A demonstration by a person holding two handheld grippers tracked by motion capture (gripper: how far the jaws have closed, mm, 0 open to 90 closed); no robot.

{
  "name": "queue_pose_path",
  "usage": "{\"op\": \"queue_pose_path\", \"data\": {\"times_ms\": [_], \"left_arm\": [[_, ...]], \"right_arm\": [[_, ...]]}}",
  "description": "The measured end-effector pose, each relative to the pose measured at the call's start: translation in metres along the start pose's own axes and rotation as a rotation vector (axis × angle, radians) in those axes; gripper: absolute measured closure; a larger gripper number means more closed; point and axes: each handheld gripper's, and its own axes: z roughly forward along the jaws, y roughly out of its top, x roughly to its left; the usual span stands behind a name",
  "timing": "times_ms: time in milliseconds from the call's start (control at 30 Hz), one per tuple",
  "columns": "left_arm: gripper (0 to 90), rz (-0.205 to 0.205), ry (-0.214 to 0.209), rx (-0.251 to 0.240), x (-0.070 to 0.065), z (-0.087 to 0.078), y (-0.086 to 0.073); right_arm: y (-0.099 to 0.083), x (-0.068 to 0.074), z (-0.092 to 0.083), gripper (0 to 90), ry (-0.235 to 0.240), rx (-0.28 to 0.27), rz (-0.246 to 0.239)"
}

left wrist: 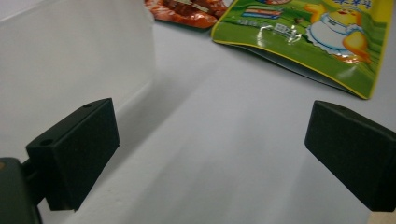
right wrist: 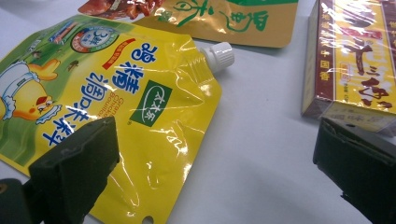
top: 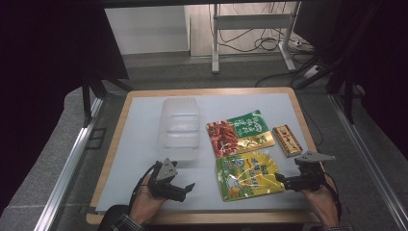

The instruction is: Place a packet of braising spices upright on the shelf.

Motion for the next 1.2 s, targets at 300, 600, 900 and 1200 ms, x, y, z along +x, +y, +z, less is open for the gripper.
{"op": "queue_pose_path", "data": {"times_ms": [300,600,900,1200], "left_arm": [[8.3,0.025,-0.023,0.002,-0.009,0.004,0.007],[19.7,0.004,-0.054,-0.023,-0.007,0.008,0.013],[32.6,0.021,-0.077,-0.046,-0.007,0.015,0.019],[44.4,0.018,-0.099,-0.063,-0.009,0.021,0.024]], "right_arm": [[0.0,-0.001,-0.002,0.2,-0.014,-0.013,0.005],[0.0,-0.003,-0.003,0.1,-0.01,-0.036,0.019],[0.0,-0.004,-0.004,0.1,-0.011,-0.044,0.026],[-0.001,-0.004,-0.003,0.0,-0.005,-0.042,0.023]]}}
